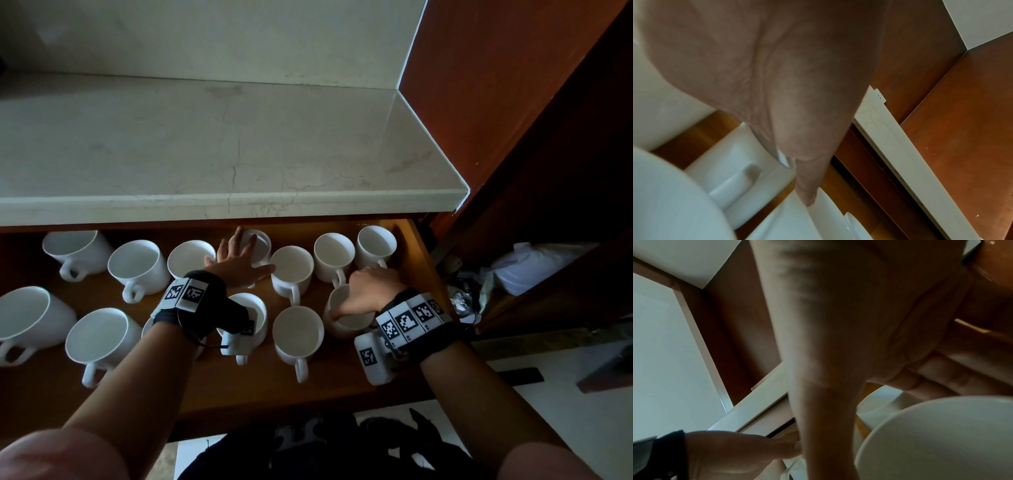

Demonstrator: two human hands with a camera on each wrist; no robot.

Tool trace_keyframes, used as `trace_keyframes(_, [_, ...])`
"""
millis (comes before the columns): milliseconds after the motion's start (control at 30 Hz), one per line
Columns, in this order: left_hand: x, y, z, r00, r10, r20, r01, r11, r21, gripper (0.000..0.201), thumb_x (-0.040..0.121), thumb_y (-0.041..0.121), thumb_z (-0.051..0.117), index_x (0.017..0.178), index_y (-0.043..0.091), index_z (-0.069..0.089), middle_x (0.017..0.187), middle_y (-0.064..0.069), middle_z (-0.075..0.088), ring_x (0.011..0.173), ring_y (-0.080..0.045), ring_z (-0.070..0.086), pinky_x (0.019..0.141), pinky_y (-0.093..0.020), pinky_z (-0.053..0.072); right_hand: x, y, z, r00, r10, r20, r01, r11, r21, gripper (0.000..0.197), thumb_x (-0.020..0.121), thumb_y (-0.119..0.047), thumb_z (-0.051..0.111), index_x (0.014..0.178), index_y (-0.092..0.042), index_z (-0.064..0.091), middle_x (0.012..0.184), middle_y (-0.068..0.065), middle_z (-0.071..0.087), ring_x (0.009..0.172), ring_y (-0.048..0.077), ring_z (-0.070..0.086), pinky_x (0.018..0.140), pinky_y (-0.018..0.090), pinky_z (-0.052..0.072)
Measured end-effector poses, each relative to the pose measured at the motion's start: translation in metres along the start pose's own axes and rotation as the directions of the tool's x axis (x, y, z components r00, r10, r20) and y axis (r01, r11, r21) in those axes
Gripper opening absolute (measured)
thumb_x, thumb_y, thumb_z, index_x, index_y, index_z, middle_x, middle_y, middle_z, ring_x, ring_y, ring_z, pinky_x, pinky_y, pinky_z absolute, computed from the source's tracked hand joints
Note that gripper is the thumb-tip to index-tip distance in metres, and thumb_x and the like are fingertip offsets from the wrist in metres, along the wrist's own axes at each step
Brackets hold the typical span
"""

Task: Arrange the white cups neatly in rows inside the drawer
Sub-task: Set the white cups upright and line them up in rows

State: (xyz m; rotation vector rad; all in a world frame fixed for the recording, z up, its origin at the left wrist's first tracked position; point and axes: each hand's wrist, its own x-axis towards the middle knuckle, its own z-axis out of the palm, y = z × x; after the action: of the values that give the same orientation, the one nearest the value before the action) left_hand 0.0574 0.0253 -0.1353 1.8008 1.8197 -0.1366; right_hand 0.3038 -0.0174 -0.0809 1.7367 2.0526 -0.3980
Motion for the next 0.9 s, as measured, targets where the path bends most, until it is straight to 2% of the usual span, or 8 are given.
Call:
trace_keyframes(167, [-0.001,0.000,0.000,1.000,-0.001,-0.004,0.001,1.000,0.011,0.085,0.086,0.067,0.045,0.152,0.033,0.003,0.155,0.007,-0.028,0.145,-0.028,-0.015,0.114,-0.059,0.002,0.002,-0.001,0.002,0.993,0.115,0.020,-0.115,0.993,-0.004,0.075,0.066,-0.082,0.052,0.099,-0.016,0.062,0.078,0.000,0.056,0.080,0.016,0.057,0.070,0.027,0.046])
trace_keyframes(233, [-0.002,0.001,0.000,1.000,0.001,-0.003,-0.001,1.000,0.015,0.084,0.086,0.067,0.044,0.152,0.033,0.003,0.155,0.006,-0.028,0.146,-0.028,-0.015,0.113,-0.059,0.002,0.003,0.000,0.003,0.982,0.180,0.061,-0.181,0.983,0.023,0.082,0.070,-0.081,0.049,0.115,-0.014,0.059,0.105,0.004,0.061,0.097,0.021,0.058,0.080,0.030,0.046])
trace_keyframes(300, [-0.002,0.001,0.000,1.000,0.000,-0.001,0.000,1.000,0.019,0.084,0.086,0.067,0.044,0.152,0.033,0.003,0.155,0.006,-0.028,0.146,-0.028,-0.015,0.113,-0.059,0.001,0.004,0.002,0.004,0.970,0.225,0.093,-0.231,0.971,0.061,0.088,0.072,-0.081,0.046,0.128,-0.013,0.053,0.130,0.009,0.054,0.114,0.026,0.053,0.090,0.034,0.043])
trace_keyframes(467, [-0.001,0.001,0.000,1.000,-0.002,0.001,0.002,1.000,0.023,0.085,0.086,0.068,0.044,0.152,0.034,0.003,0.155,0.006,-0.029,0.145,-0.028,-0.016,0.113,-0.059,0.001,0.004,0.008,0.007,0.949,0.288,0.129,-0.308,0.934,0.181,0.095,0.072,-0.080,0.046,0.139,-0.014,0.042,0.145,0.009,0.042,0.125,0.027,0.046,0.098,0.035,0.041])
trace_keyframes(600, [-0.001,0.001,0.000,1.000,-0.003,0.004,0.003,1.000,0.027,0.085,0.086,0.069,0.043,0.152,0.033,0.003,0.155,0.006,-0.029,0.145,-0.028,-0.016,0.113,-0.059,0.002,0.003,0.009,0.008,0.946,0.292,0.141,-0.316,0.928,0.199,0.093,0.073,-0.081,0.043,0.139,-0.015,0.042,0.146,0.008,0.040,0.125,0.025,0.046,0.092,0.033,0.040])
trace_keyframes(800, [-0.003,0.003,0.000,1.000,-0.011,-0.011,0.011,1.000,0.017,0.083,0.086,0.067,0.044,0.151,0.034,0.005,0.155,0.007,-0.027,0.146,-0.026,-0.014,0.113,-0.058,0.003,0.005,0.011,0.007,0.938,0.290,0.187,-0.328,0.918,0.224,0.100,0.068,-0.086,0.041,0.139,-0.015,0.044,0.149,0.007,0.037,0.125,0.024,0.048,0.096,0.032,0.043])
trace_keyframes(867, [-0.004,0.003,-0.001,1.000,-0.010,-0.009,0.010,1.000,0.015,0.082,0.086,0.067,0.044,0.151,0.034,0.005,0.155,0.007,-0.027,0.146,-0.027,-0.015,0.113,-0.058,0.002,0.000,0.019,-0.001,0.949,0.236,0.210,-0.289,0.916,0.277,0.094,0.072,-0.086,0.037,0.131,-0.014,0.052,0.133,0.006,0.053,0.109,0.021,0.059,0.088,0.030,0.049])
trace_keyframes(900, [-0.004,0.004,-0.001,1.000,-0.010,-0.010,0.010,1.000,0.016,0.082,0.086,0.067,0.044,0.151,0.034,0.005,0.155,0.006,-0.027,0.146,-0.027,-0.015,0.113,-0.058,0.002,-0.003,0.025,-0.007,0.952,0.211,0.223,-0.279,0.897,0.344,0.089,0.074,-0.084,0.038,0.127,-0.014,0.053,0.116,0.008,0.063,0.094,0.021,0.065,0.080,0.029,0.052])
